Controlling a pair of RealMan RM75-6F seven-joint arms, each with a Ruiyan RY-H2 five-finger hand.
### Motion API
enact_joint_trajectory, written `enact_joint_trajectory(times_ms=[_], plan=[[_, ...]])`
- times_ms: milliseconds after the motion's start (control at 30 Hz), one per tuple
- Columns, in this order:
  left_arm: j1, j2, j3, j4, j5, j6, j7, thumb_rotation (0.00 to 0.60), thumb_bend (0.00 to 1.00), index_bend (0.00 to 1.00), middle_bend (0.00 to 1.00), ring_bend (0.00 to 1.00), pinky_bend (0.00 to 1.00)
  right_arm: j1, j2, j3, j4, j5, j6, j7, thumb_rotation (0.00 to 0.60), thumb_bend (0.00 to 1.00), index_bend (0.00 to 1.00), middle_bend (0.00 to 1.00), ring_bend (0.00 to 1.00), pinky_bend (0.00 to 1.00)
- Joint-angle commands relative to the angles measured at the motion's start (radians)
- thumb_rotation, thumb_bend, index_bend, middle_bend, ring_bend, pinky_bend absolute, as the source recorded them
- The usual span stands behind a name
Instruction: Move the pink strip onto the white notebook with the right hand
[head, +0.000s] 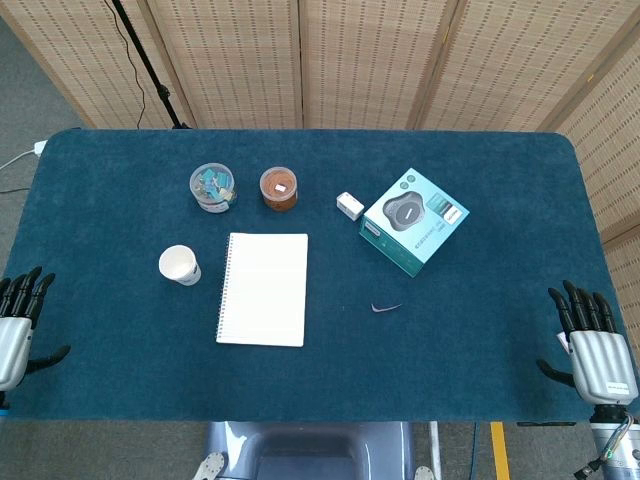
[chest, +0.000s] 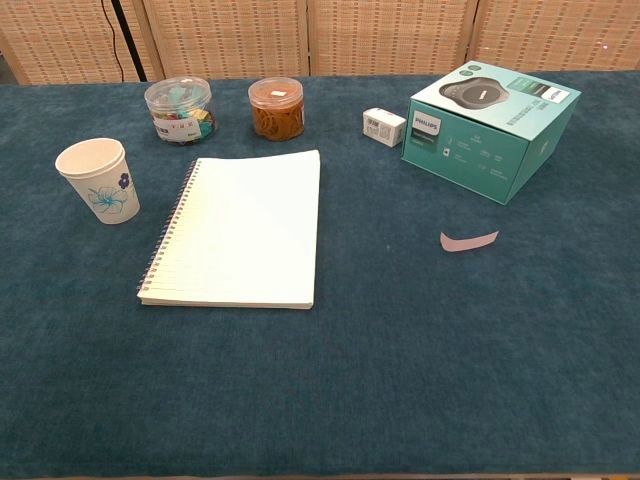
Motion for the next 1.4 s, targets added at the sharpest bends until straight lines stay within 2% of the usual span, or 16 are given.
enact_joint_trajectory(times_ms=[33,300,467,633,833,900,1033,1233,1400], plan=[[0.001,0.001,0.000,-0.001,0.001,0.002,-0.001,0.600,0.00,0.00,0.00,0.00,0.00,0.000,-0.003,-0.001,0.004,-0.005,0.003,-0.004,0.600,0.00,0.00,0.00,0.00,0.00],[-0.002,0.003,0.010,-0.007,0.008,-0.013,0.001,0.600,0.00,0.00,0.00,0.00,0.00,0.000,-0.036,0.004,0.040,-0.048,0.046,-0.016,0.600,0.00,0.00,0.00,0.00,0.00],[-0.002,0.004,0.015,-0.006,0.016,-0.013,0.004,0.600,0.00,0.00,0.00,0.00,0.00,0.010,-0.055,-0.007,0.061,-0.073,0.035,-0.004,0.600,0.00,0.01,0.00,0.00,0.00],[-0.008,0.013,0.007,-0.024,-0.007,-0.028,0.007,0.600,0.00,0.00,0.00,0.00,0.00,0.026,-0.102,0.003,0.088,-0.065,0.020,-0.043,0.600,0.00,0.20,0.00,0.00,0.00],[-0.017,0.037,-0.018,-0.092,-0.020,-0.021,0.004,0.600,0.00,0.00,0.00,0.00,0.00,0.106,-0.138,0.008,0.095,-0.045,-0.123,-0.047,0.600,0.00,0.32,0.00,0.00,0.00],[-0.024,0.047,-0.028,-0.117,-0.025,-0.022,0.006,0.600,0.00,0.00,0.00,0.00,0.00,0.140,-0.149,0.013,0.095,-0.043,-0.172,-0.059,0.600,0.05,0.32,0.00,0.00,0.00],[-0.030,0.063,-0.043,-0.151,-0.029,-0.018,-0.002,0.600,0.00,0.00,0.00,0.00,0.00,0.201,-0.178,0.030,0.097,-0.019,-0.262,-0.066,0.600,0.21,0.33,0.00,0.00,0.00],[-0.035,0.061,-0.041,-0.136,-0.056,-0.045,-0.020,0.600,0.00,0.00,0.00,0.00,0.00,0.278,-0.262,0.059,0.136,0.029,-0.359,-0.094,0.600,0.32,0.34,0.00,0.00,0.00],[-0.040,0.067,-0.044,-0.126,-0.068,-0.056,-0.033,0.600,0.00,0.00,0.00,0.00,0.00,0.327,-0.324,0.090,0.161,0.067,-0.394,-0.124,0.600,0.42,0.35,0.00,0.00,0.00]])
